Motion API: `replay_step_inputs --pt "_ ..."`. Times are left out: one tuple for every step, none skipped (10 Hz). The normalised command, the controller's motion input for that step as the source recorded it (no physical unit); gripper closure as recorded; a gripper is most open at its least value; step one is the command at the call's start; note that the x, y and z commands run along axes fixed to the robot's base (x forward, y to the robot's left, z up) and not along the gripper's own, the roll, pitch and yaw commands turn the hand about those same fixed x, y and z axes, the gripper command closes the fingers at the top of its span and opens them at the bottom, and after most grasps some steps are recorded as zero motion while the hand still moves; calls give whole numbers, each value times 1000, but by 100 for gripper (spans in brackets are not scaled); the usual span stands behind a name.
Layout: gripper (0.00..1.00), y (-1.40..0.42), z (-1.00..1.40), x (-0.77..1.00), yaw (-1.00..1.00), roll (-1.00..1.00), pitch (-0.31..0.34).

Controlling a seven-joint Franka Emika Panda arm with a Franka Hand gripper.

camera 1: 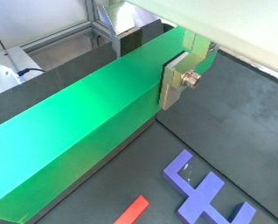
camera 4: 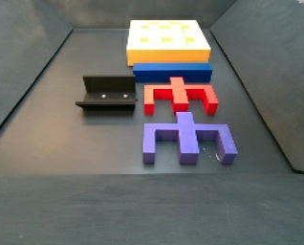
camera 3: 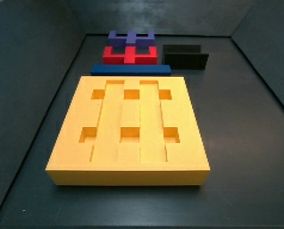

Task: Pick up the green object. Move up. Move to above the board. Insert the green object.
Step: Move to above the board.

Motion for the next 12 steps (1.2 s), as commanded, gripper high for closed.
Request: replay_step_inputs --pt "100 -1400 183 604 -204 -17 291" --pt "100 -1400 166 597 -174 6 304" --pt "100 -1400 168 617 -83 25 311" --pt "100 -1400 173 640 -59 -64 270" --pt "100 -1400 172 645 -22 -23 216" --pt "100 -1400 176 647 5 11 175" --pt "100 -1400 183 669 2 -14 139" --pt "100 -1400 184 676 9 2 134" --pt "100 -1400 189 706 8 -1 140" --pt "100 -1400 202 757 8 17 161" --pt "100 -475 77 316 15 62 163" --pt "100 -238 46 199 8 79 164"
